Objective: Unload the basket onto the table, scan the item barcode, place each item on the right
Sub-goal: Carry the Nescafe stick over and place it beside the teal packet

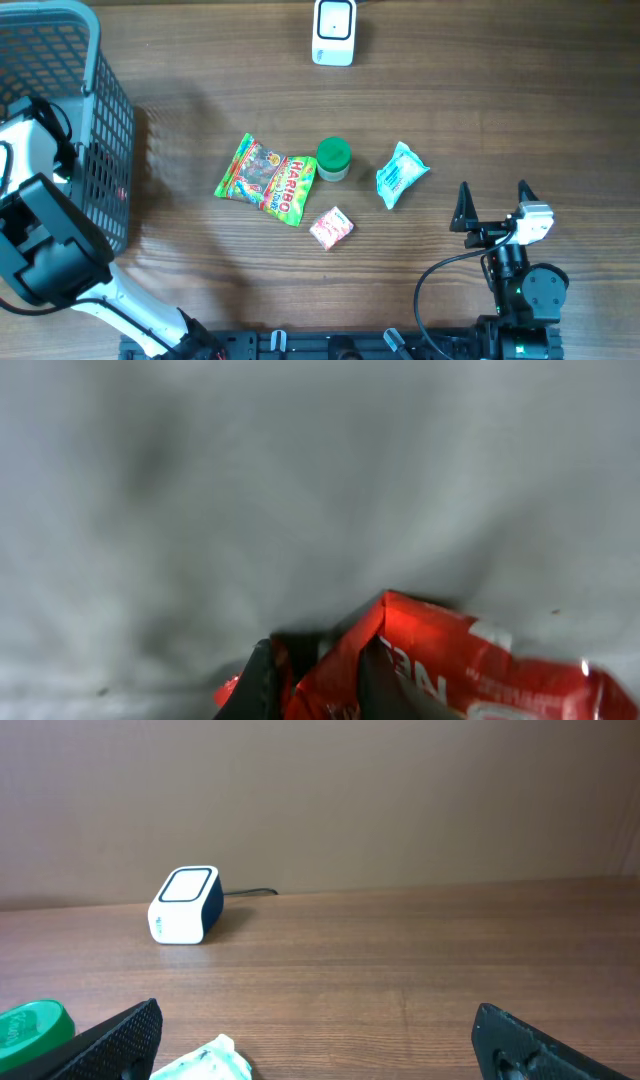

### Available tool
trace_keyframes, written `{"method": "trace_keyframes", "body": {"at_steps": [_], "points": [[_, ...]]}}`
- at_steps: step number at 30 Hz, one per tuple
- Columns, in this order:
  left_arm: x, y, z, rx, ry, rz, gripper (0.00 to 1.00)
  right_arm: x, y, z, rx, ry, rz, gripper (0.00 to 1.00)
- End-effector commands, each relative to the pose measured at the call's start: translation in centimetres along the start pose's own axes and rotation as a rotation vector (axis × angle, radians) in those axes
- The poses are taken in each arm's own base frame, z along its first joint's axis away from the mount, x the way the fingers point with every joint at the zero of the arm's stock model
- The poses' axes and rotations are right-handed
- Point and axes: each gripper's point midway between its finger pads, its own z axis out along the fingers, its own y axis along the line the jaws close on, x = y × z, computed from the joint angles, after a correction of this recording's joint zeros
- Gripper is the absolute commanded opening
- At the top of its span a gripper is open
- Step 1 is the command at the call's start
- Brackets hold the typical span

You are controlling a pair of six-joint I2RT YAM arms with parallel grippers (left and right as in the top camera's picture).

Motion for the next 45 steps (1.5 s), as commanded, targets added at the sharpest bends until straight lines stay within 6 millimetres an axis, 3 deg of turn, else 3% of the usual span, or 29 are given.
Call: {"method": "trace_keyframes", "body": {"at_steps": [1,5,7,10,15,17,19,21,27,32,36,40,45], "points": [[-2.2,-1.4,-4.4,0.076,-0.051,-0.031,0.04,-0.1,0.4,0.0,-0.02,-0.007,-0.011,1.0],[-3.5,-2.2,-11.8,0.187,-0.138,-0.043,0.04,-0.1,0.4,0.0,-0.02,-0.007,-0.011,1.0],[-2.9,-2.3,-16.8,0.261,-0.199,-0.009,0.04,-0.1,0.4,0.0,-0.02,-0.007,-0.011,0.99],[-0.8,-2.1,-21.2,0.351,-0.243,0.024,0.04,-0.1,0.4,0.0,-0.02,-0.007,-0.011,1.0],[6.8,-1.5,-28.6,0.549,-0.315,0.201,0.04,-0.1,0.4,0.0,-0.02,-0.007,-0.01,1.0],[10.9,-1.7,-30.1,0.604,-0.314,0.307,0.04,-0.1,0.4,0.0,-0.02,-0.007,-0.011,1.0],[14.8,-2.6,-30.5,0.634,-0.287,0.422,0.04,-0.1,0.4,0.0,-0.02,-0.007,-0.01,1.0],[19.2,-3.5,-29.3,0.614,-0.247,0.557,0.04,-0.1,0.4,0.0,-0.02,-0.007,-0.011,1.0],[31.2,-5.6,-21.7,0.485,-0.109,0.905,0.04,-0.1,0.4,0.0,-0.02,-0.007,-0.011,1.0],[42.4,-7.4,-16.5,0.511,-0.026,1.137,0.04,-0.1,0.4,0.0,-0.02,-0.007,-0.011,0.99],[48.6,-7.3,-10.9,0.457,0.03,1.223,0.04,-0.1,0.4,0.0,-0.02,-0.007,-0.011,1.0],[52.2,-6.1,-4.3,0.346,0.064,1.261,0.06,-0.1,0.4,0.0,-0.02,-0.007,-0.01,1.0],[53.0,-4.8,1.0,0.225,0.058,1.278,0.06,-0.1,0.4,0.0,-0.02,-0.007,-0.011,1.0]]}}
